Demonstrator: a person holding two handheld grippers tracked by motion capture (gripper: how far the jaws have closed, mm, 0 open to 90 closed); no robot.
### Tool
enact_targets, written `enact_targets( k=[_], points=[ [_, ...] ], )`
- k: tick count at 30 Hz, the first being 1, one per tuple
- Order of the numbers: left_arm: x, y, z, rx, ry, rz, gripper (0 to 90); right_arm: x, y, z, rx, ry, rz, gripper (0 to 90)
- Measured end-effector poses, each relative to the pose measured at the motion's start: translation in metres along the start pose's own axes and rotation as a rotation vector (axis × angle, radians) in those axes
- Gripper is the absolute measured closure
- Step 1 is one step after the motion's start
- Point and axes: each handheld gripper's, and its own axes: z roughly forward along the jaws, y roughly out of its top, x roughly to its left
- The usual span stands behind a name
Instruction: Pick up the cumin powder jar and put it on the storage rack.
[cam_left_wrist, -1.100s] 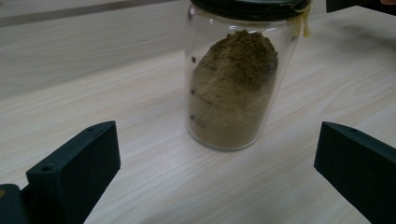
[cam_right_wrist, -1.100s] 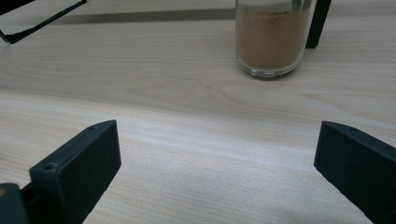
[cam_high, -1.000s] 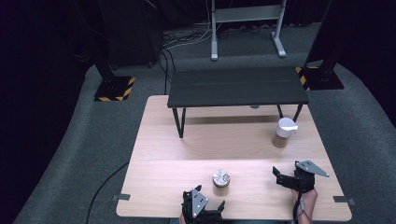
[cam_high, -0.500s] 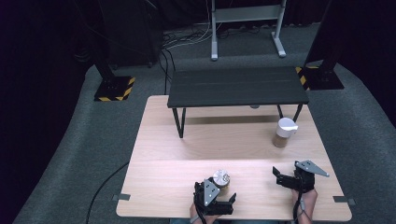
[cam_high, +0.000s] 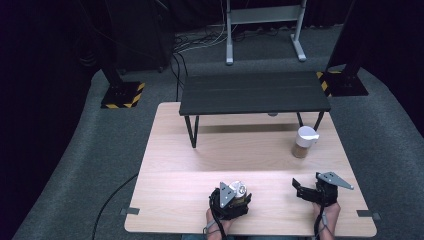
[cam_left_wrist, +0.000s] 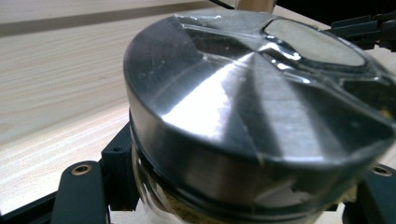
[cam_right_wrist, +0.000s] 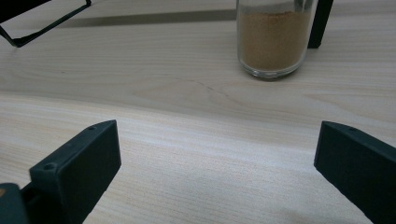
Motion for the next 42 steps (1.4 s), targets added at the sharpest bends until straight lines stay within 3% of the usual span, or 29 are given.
enact_targets(
  k=[15, 42],
  points=[
    [0.019, -0.003, -0.021, -0.019, 0.046, -0.036, 29.2, -0.001, -0.001, 0.0, -0.003, 0.001, 0.003, 0.0],
    [0.049, 0.004, -0.032, -0.019, 0.125, -0.057, 29.3, 0.0, -0.001, 0.0, -0.003, -0.004, 0.002, 0.0]
  ],
)
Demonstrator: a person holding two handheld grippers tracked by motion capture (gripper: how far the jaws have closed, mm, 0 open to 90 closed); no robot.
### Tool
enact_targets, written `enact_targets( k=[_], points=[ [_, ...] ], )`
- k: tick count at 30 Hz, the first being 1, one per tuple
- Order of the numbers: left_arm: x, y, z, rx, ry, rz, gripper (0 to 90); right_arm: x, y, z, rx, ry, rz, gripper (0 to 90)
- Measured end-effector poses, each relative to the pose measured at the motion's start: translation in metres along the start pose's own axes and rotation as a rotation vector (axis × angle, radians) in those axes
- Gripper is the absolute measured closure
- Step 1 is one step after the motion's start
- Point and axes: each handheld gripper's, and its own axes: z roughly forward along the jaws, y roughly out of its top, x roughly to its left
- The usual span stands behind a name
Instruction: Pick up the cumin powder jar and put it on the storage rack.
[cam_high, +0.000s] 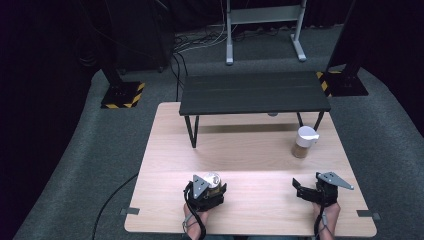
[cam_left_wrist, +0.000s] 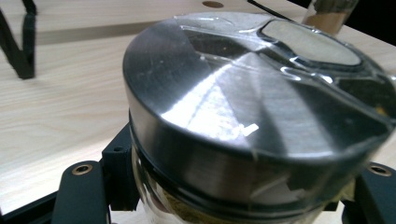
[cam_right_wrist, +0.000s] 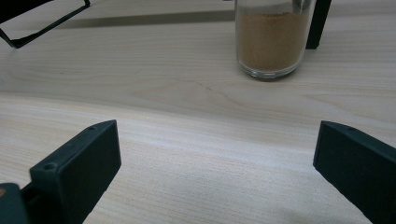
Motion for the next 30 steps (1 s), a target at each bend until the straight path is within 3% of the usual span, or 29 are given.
enact_targets(
  k=[12, 30],
  points=[
    [0.009, 0.009, -0.004, -0.026, 0.033, 0.004, 29.3, 0.001, 0.0, 0.0, 0.0, -0.005, 0.004, 0.0],
    [0.02, 0.033, -0.007, -0.069, 0.065, 0.046, 29.4, 0.001, 0.001, 0.0, 0.004, -0.009, 0.008, 0.0]
  ],
)
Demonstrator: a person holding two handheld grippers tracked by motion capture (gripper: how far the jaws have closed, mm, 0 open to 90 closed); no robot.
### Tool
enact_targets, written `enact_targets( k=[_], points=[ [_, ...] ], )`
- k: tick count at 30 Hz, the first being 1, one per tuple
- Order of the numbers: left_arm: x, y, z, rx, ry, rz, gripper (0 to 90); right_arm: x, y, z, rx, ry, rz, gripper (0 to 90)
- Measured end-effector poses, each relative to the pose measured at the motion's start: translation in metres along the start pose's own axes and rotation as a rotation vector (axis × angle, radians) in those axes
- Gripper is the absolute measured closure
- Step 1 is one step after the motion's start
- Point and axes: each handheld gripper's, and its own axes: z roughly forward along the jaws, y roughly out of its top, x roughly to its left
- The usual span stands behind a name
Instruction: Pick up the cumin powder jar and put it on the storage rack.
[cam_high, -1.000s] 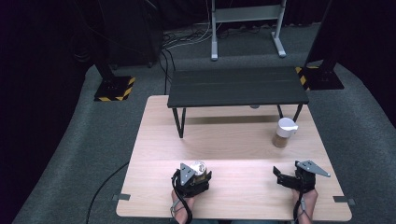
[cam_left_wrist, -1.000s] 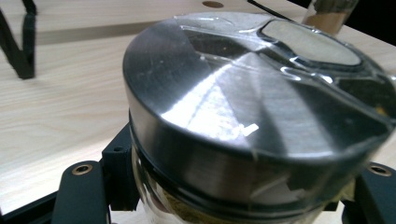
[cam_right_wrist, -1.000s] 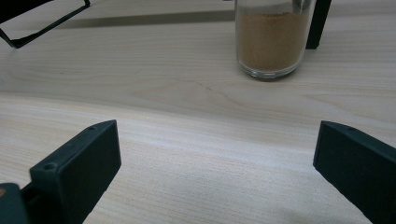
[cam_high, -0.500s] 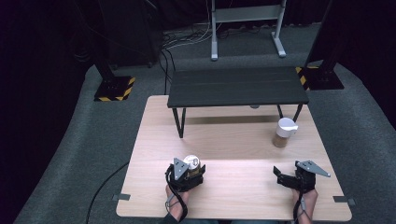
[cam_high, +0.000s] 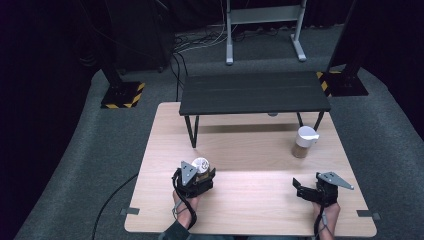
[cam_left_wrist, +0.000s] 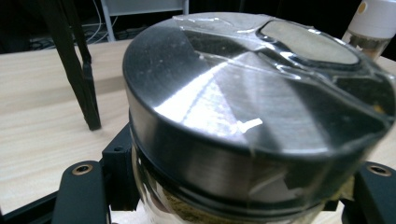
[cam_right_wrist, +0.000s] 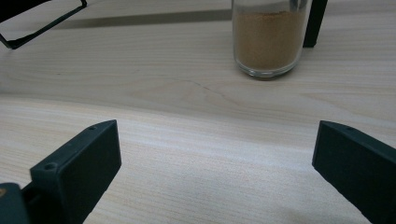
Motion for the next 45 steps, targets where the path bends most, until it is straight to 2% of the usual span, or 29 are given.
enact_targets(
  k=[12, 18, 45],
  points=[
    [0.01, 0.015, 0.0, -0.026, 0.011, -0.001, 29.4, 0.0, 0.0, 0.0, 0.0, 0.0, -0.001, 0.0],
    [0.014, 0.022, -0.001, -0.04, 0.001, -0.001, 29.4, 0.0, 0.0, 0.0, -0.001, -0.001, -0.002, 0.0],
    [0.019, 0.06, 0.001, -0.093, 0.012, 0.074, 29.5, 0.0, 0.0, 0.0, 0.0, -0.001, -0.005, 0.0]
  ],
)
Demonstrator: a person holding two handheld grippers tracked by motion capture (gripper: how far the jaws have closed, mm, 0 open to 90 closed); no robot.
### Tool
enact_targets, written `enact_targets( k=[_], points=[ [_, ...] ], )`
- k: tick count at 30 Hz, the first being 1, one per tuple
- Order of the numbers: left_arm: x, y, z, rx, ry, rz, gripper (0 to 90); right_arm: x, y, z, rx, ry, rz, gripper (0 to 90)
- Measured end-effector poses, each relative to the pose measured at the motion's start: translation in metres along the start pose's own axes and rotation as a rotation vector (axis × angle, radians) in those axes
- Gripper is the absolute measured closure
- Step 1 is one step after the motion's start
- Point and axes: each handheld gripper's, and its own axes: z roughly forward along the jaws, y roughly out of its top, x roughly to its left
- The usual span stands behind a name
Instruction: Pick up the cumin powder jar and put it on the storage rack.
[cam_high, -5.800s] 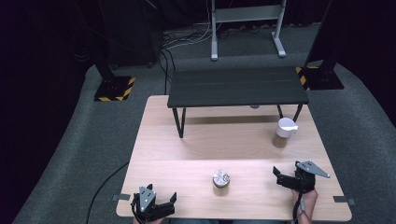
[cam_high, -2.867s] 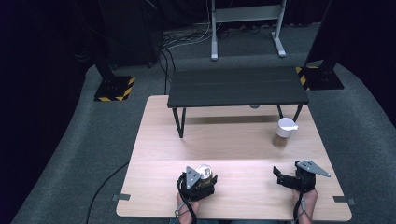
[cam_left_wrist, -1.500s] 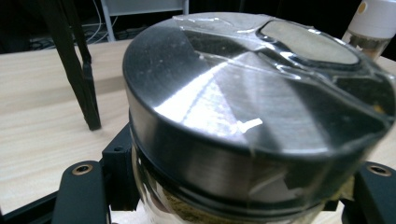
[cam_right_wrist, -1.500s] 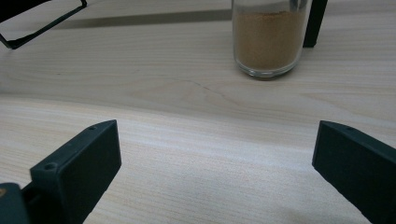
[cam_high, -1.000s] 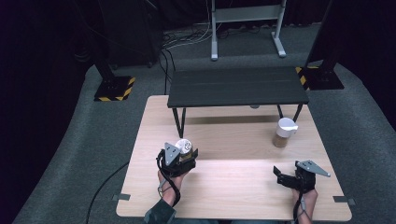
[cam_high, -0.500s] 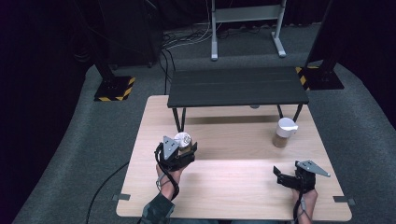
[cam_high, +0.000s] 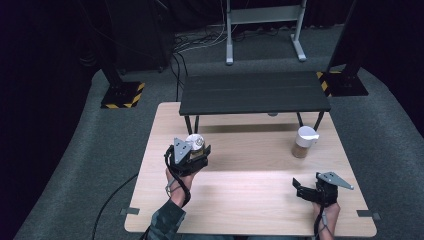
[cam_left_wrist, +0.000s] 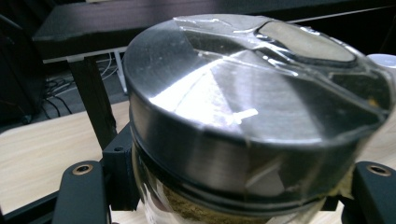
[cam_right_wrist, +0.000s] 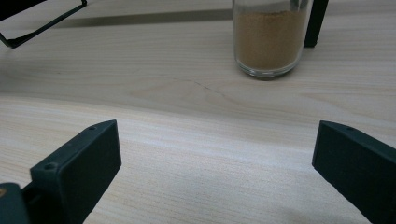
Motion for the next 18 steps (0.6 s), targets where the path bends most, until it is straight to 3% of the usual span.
enact_targets(
  k=[18],
  points=[
    [0.004, 0.021, 0.004, -0.032, -0.001, 0.037, 29.5, 0.001, 0.002, 0.001, 0.009, -0.004, 0.001, 0.0]
  ],
)
